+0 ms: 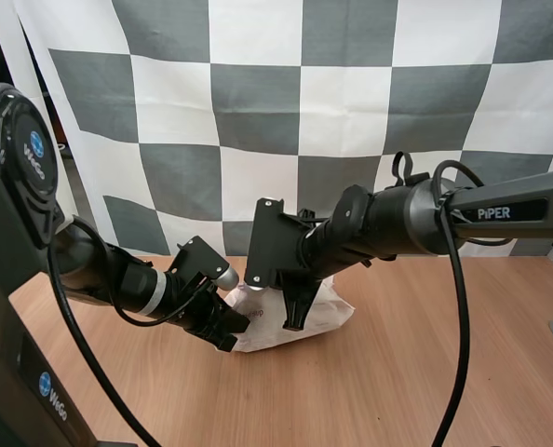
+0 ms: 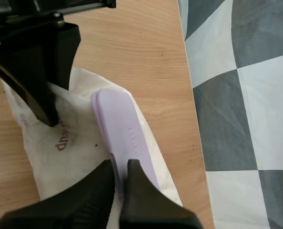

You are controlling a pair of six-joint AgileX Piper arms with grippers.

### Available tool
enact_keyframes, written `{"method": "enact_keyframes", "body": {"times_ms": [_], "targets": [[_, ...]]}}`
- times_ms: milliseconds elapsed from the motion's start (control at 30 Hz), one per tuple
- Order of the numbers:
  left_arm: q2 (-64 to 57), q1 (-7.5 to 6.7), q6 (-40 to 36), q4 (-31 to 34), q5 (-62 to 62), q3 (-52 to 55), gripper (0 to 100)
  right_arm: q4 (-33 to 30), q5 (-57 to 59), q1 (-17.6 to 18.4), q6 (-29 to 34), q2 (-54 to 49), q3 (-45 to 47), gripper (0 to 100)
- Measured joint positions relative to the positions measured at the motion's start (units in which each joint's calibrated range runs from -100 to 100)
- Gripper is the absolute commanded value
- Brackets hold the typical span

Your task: Open the wet wipes lid

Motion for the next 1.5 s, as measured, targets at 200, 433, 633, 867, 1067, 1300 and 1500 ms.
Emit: {"method": "enact_keyframes", "body": {"times_ms": [200,433,633,867,1067,1300,1500], "targets": [[0.0,0.0,0.0,0.0,0.0,0.0,0,-0.5,-2.1,0.0,0.0,0.0,-0.1,0],[0.0,0.0,0.0,0.1,0.0,0.0,0,-0.7,-0.9,0.0,0.6,0.0,-2.6,0],[0.2,0.0,0.0,0.9,-0.4,0.0,0,-1.2,0.7,0.0,1.9,1.3,-4.0,0],[0.1,0.0,0.0,0.6,-0.8,0.2,0,-1.1,2.0,0.0,2.4,1.5,-4.0,0],[0.1,0.0,0.0,0.4,-2.9,0.2,0,-1.3,7.2,0.0,3.3,-0.4,-4.0,0],[0.1,0.0,0.0,0.4,-3.8,0.2,0,-2.2,16.9,-0.3,4.2,-3.5,-4.0,65],[0.1,0.0,0.0,0.4,-3.8,0.2,0,-5.4,21.7,-0.3,6.6,-3.8,-4.0,100]]}}
